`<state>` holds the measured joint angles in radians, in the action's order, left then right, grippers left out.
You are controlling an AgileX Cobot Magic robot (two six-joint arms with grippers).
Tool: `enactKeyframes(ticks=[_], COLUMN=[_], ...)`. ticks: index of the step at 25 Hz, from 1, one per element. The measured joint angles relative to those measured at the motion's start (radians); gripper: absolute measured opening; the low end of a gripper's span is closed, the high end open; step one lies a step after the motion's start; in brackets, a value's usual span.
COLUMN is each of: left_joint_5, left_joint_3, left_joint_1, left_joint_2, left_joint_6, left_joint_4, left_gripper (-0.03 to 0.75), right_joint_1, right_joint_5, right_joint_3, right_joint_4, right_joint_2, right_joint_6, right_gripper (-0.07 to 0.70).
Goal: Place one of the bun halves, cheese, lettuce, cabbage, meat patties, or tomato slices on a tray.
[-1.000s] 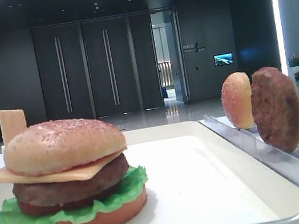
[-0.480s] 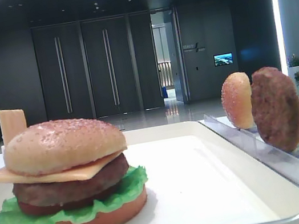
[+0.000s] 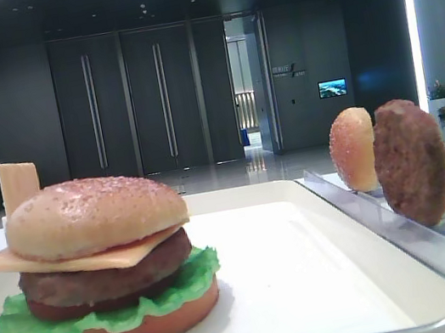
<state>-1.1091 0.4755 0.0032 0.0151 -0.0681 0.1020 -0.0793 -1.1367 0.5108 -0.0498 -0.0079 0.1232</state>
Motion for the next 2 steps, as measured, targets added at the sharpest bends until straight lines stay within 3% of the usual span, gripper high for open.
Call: enactKeyframes(ticks=[2], left_joint_5=[0.000], left_joint_3=[0.000], left_joint_1=[0.000], left_joint_2=[0.000], left_joint_6=[0.000], left_joint_4=[0.000], left_gripper=[0.000], right_joint_1=[0.000], right_joint_5=[0.000], right_joint_3=[0.000], right_joint_4=[0.000], right_joint_2=[0.000], right_joint_6=[0.000], right_gripper=[0.446])
